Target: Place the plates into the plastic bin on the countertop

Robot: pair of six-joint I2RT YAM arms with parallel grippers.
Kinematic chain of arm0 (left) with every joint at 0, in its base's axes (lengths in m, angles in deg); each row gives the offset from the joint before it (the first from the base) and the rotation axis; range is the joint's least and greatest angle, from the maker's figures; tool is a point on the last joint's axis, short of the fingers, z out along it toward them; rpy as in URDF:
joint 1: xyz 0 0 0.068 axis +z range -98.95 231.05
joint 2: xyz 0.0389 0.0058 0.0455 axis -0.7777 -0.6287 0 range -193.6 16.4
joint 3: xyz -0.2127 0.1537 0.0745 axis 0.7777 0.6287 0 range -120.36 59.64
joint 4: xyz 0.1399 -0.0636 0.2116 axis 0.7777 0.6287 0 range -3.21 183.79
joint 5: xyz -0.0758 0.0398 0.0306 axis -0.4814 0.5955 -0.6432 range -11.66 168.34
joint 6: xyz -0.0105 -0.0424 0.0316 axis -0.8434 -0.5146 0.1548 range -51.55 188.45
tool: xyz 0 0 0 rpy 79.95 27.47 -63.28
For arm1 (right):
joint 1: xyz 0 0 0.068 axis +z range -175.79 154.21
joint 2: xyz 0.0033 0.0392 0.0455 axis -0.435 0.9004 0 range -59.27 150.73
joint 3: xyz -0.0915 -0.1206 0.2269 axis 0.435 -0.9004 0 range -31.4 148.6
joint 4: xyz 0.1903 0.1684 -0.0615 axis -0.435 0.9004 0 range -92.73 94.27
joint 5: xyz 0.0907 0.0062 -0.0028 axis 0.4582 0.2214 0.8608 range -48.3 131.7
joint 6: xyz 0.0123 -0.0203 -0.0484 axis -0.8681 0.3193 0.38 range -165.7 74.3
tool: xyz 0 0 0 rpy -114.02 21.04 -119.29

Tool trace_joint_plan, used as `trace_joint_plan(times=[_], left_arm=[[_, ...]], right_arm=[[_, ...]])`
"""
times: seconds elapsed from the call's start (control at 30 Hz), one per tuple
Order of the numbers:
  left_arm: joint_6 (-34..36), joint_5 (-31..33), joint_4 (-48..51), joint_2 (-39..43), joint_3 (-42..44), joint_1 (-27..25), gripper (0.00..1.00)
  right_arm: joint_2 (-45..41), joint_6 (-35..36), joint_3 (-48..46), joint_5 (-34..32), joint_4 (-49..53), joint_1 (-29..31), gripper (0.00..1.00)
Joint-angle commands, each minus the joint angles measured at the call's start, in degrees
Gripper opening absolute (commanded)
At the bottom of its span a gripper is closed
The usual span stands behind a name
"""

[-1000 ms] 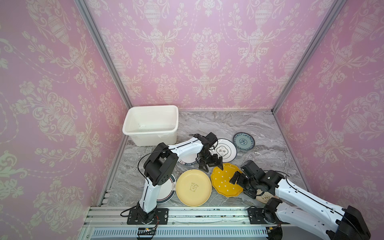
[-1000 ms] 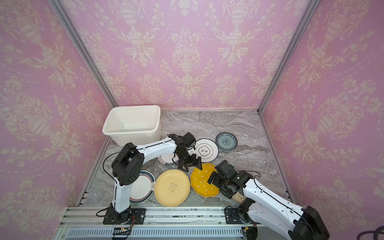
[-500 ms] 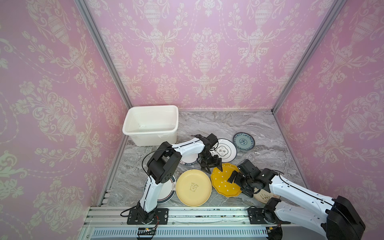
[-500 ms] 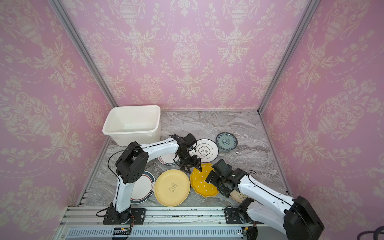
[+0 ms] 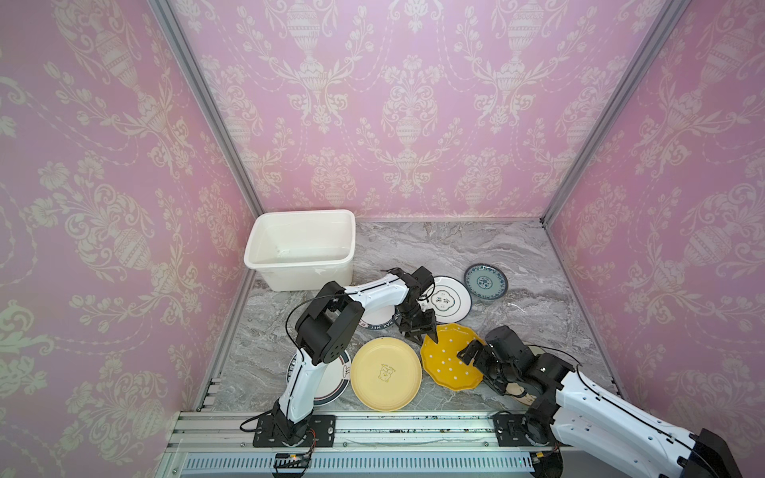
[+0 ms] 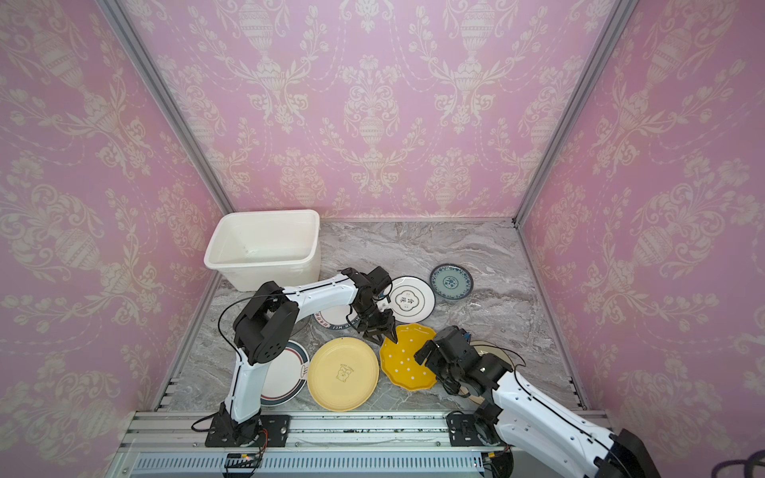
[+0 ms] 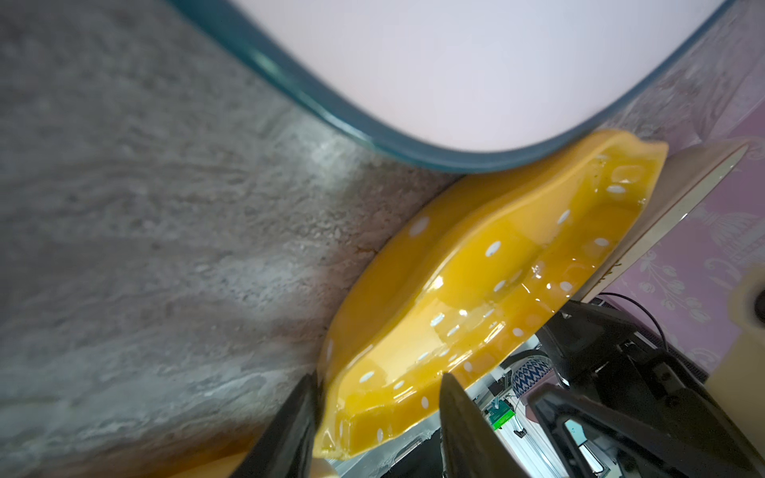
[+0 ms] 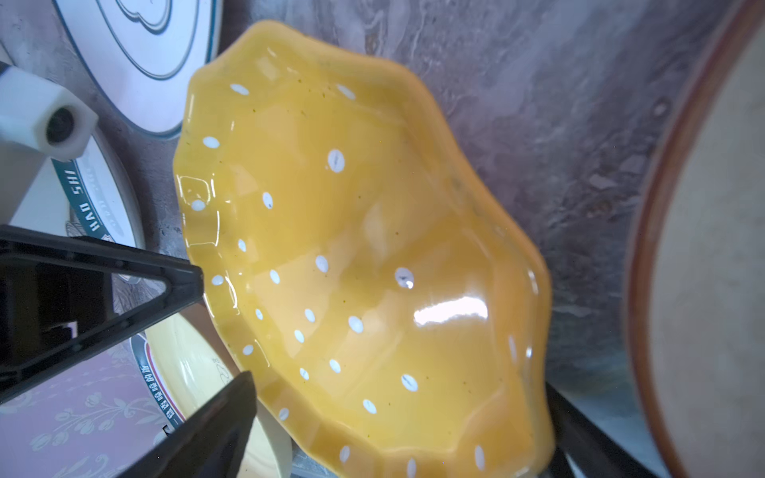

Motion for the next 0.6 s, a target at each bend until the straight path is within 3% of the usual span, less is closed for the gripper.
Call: trace_joint_plan(times=[0.0,0.23,0.57], left_arm=[[0.3,-2.4,0.3,-1.1,-2.0,-0.5,0.42],[0.8,-2.2,1.4,-1.7,-2.9,-0.7,0.30],[1.9,-1.9,3.4,-3.0,-5.0,-1.5,0.29]], right_arm=[[-3.0,-0.9,-0.2,-1.7,-5.4,0.3,0.98],[-3.3,3.1,2.2,-1.0,-6.9,0.5,0.91],[-1.7,8.9,7.0,-0.1,-10.6,1.5,0.81]])
